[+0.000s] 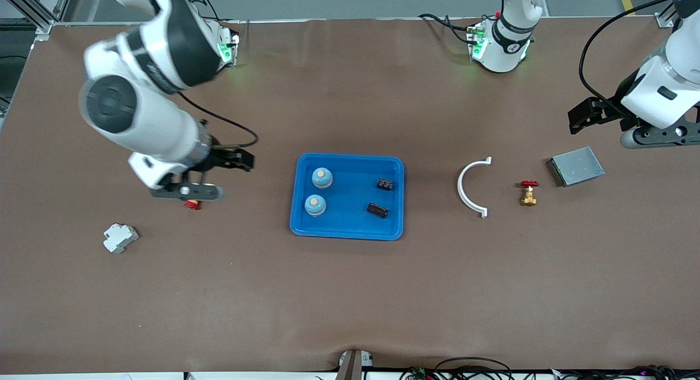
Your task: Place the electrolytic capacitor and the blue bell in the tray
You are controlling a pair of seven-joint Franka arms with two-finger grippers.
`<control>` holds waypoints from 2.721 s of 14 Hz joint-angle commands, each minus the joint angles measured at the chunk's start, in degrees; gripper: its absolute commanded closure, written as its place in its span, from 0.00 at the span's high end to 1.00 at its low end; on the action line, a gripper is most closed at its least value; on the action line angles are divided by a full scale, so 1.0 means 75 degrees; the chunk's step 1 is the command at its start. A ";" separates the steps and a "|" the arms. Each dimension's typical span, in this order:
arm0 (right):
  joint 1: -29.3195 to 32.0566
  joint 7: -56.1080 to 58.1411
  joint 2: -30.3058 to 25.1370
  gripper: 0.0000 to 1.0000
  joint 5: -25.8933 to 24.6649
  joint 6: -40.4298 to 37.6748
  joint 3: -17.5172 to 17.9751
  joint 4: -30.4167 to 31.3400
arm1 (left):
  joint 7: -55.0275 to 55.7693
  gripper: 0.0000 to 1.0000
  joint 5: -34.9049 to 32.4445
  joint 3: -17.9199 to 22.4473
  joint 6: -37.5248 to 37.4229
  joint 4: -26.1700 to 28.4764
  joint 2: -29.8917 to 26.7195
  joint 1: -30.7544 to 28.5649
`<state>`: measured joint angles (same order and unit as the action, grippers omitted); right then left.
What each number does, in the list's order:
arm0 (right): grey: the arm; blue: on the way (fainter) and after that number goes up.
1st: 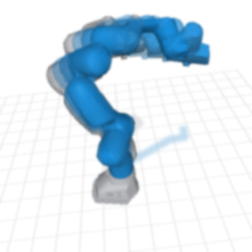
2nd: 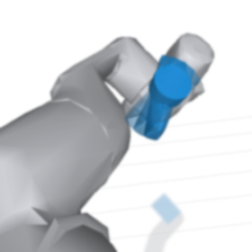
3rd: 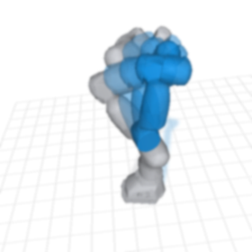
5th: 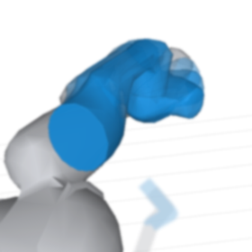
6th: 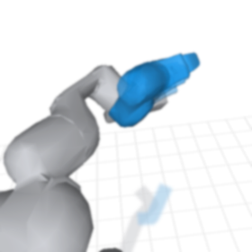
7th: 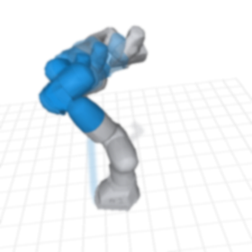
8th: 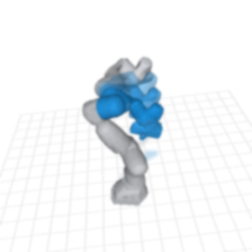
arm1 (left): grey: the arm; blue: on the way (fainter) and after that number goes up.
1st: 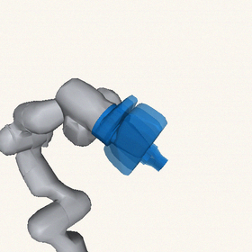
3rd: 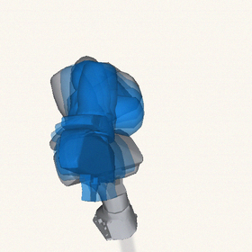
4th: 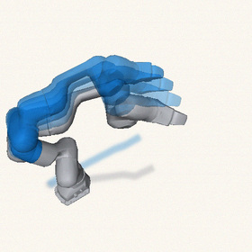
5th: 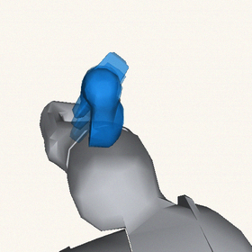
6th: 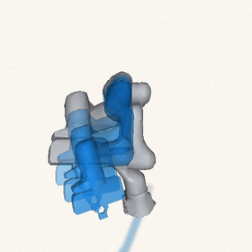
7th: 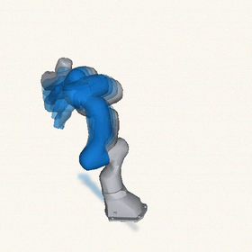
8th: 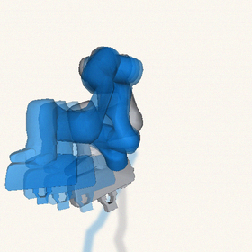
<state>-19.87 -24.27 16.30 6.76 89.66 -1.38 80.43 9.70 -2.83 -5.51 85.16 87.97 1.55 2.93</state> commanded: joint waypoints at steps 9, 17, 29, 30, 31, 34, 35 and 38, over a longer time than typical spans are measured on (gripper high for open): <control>0.2191 0.2143 -0.0836 1.00 0.0025 -0.0881 0.0091 -0.0225 | -0.0227 1.00 0.0166 0.0020 0.0058 0.0679 -0.0569 -0.0027; 0.2707 0.2495 -0.1306 1.00 -0.0655 -0.0823 -0.0003 0.0384 | -0.0203 1.00 0.0142 0.0079 0.0036 -0.0244 -0.0090 -0.0027; 0.2591 0.2544 -0.1318 1.00 -0.0725 -0.1069 0.0056 0.0280 | -0.0262 1.00 0.0318 0.0044 0.0222 0.0866 -0.1084 -0.0203; 0.2603 0.2579 -0.1306 1.00 -0.0853 -0.1057 0.0056 0.0279 | -0.0262 1.00 0.0318 0.0032 0.0374 0.1147 -0.1283 -0.0191; 0.2614 0.2602 -0.1306 1.00 -0.0935 -0.0999 0.0056 0.0279 | -0.0262 1.00 0.0318 0.0032 0.0468 0.1405 -0.1483 -0.0191; 0.2603 0.2544 -0.1294 1.00 -0.0994 -0.1033 0.0056 0.0081 | -0.0250 1.00 0.0318 0.0032 0.0481 0.1408 -0.1485 -0.0156; 0.2661 0.2590 -0.1294 1.00 -0.1018 -0.1022 0.0032 0.0080 | -0.0239 1.00 0.0318 0.0032 0.0458 0.1361 -0.1461 -0.0167; 0.2744 0.2603 -0.1294 1.00 -0.0971 -0.1022 0.0020 0.0069 | -0.0239 1.00 0.0318 0.0044 0.0446 0.0999 -0.1169 -0.0132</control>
<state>0.16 -5.22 7.68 0.07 82.08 -1.51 80.60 9.06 -1.79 -5.21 88.01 96.83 -8.03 2.02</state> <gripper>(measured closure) 0.000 0.000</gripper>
